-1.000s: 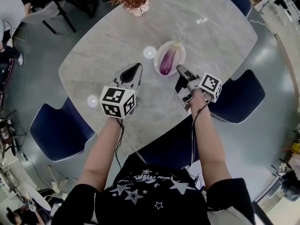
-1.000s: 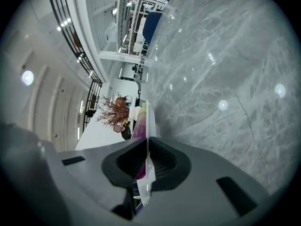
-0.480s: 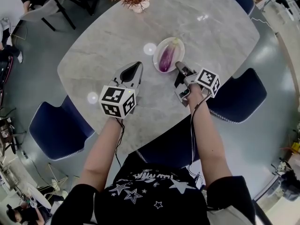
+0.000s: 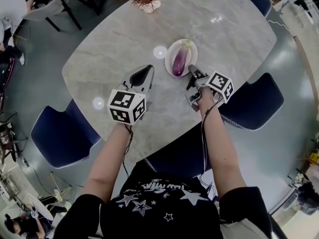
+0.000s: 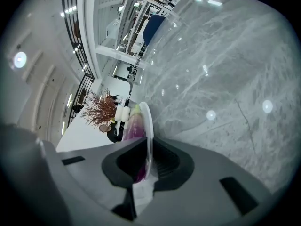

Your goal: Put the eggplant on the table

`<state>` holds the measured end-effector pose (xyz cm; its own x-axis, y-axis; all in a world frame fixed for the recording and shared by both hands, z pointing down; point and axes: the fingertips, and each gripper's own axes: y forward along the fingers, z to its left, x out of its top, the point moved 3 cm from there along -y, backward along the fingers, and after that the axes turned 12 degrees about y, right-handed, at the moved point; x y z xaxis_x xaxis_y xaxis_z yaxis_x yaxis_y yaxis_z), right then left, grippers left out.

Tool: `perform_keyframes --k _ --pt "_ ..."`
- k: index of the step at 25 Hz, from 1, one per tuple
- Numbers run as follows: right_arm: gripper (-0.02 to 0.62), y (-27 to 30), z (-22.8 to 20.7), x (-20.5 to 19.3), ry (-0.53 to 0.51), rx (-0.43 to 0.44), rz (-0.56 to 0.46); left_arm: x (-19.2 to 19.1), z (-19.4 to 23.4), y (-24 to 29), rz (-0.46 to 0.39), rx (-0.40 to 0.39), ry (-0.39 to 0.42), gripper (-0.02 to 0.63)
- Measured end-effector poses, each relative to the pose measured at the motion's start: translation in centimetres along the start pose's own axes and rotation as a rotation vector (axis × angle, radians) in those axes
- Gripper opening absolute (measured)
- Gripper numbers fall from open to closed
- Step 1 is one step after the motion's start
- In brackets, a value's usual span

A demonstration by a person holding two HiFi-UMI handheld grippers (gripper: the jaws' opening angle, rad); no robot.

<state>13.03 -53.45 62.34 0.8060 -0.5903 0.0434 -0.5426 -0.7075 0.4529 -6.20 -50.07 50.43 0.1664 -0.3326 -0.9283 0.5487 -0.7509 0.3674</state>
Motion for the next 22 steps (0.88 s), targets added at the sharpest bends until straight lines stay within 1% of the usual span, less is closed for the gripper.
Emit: perform_keyframes --k 6,8,12,17,22 --pt "0.023 -0.1 0.1 -0.3 -0.026 -0.031 0.007 0.0 -0.2 -0.2 0.006 -0.002 -0.006 0.008" --pt "0.077 -0.2 0.4 -0.5 -0.039 -0.026 0.016 0.1 -0.3 -0.3 0.003 -0.002 -0.008 0.008" --pt "0.077 -0.5 0.4 -0.8 -0.061 -0.037 0.025 0.2 -0.3 -0.6 -0.002 0.001 -0.014 0.008" --pt "0.077 -1.5 0.4 -0.9 -0.073 -0.053 0.009 0.4 -0.4 -1.5 -0.01 0.008 -0.017 0.008" --pt "0.077 -2.7 1.0 -1.1 -0.064 -0.042 -0.011 1.0 -0.5 -2.5 -0.029 0.012 -0.014 0.008"
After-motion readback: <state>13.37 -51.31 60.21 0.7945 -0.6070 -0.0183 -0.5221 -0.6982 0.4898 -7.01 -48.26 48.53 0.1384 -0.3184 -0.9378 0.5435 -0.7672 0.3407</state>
